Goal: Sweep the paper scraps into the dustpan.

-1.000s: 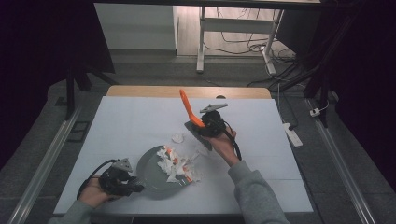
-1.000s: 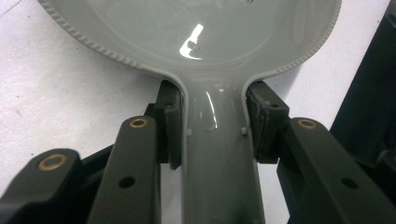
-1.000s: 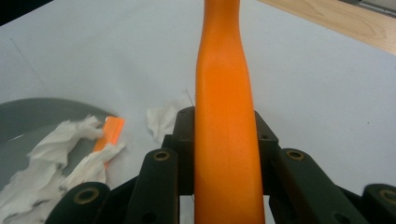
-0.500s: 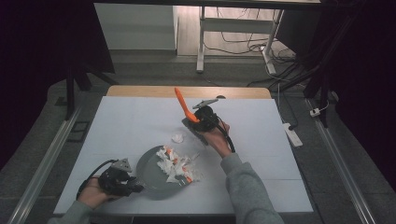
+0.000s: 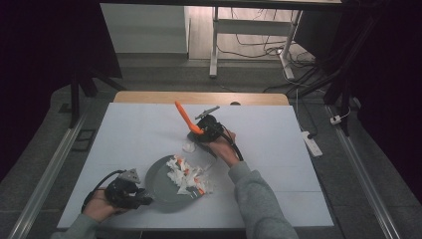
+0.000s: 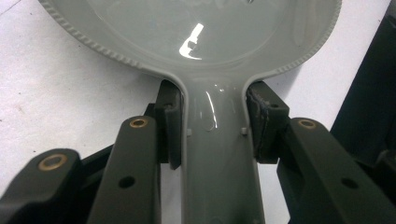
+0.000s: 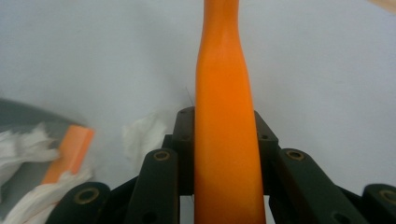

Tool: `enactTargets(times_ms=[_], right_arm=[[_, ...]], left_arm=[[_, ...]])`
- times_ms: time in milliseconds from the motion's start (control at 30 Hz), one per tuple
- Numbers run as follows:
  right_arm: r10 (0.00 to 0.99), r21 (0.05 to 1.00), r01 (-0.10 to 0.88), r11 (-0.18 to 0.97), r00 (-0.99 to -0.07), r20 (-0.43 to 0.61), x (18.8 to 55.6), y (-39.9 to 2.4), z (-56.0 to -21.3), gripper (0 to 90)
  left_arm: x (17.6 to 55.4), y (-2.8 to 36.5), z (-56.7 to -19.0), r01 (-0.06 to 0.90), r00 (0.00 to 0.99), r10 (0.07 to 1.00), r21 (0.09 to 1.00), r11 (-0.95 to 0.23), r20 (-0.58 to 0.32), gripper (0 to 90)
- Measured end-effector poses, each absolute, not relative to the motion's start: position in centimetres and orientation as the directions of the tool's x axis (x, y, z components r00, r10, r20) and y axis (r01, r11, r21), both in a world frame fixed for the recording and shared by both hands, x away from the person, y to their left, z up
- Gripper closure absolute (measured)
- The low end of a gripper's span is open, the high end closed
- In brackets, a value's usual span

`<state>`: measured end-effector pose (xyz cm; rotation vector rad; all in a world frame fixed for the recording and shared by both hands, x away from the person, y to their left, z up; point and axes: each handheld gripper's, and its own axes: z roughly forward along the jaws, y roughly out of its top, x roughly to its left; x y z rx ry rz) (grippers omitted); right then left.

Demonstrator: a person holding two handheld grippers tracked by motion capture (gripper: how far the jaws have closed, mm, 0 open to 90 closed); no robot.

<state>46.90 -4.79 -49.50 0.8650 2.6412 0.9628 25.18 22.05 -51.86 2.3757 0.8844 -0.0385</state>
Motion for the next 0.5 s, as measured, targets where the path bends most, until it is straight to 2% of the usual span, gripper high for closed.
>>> enactTargets(times_ms=[233,500], right_arm=[[0.519,0.618,0.429,0.658,-0.854,0.039,44.7,-4.5,-49.4,70.2],[0.403,0.612,0.338,0.715,-0.915,0.034,40.7,-4.5,-49.2,70.2]], left_arm=[[25.2,22.0,-51.8,0.604,0.778,0.587,0.523,-0.601,-0.223,61.5],[25.2,22.0,-51.8,0.605,0.777,0.590,0.523,-0.600,-0.221,61.5]])
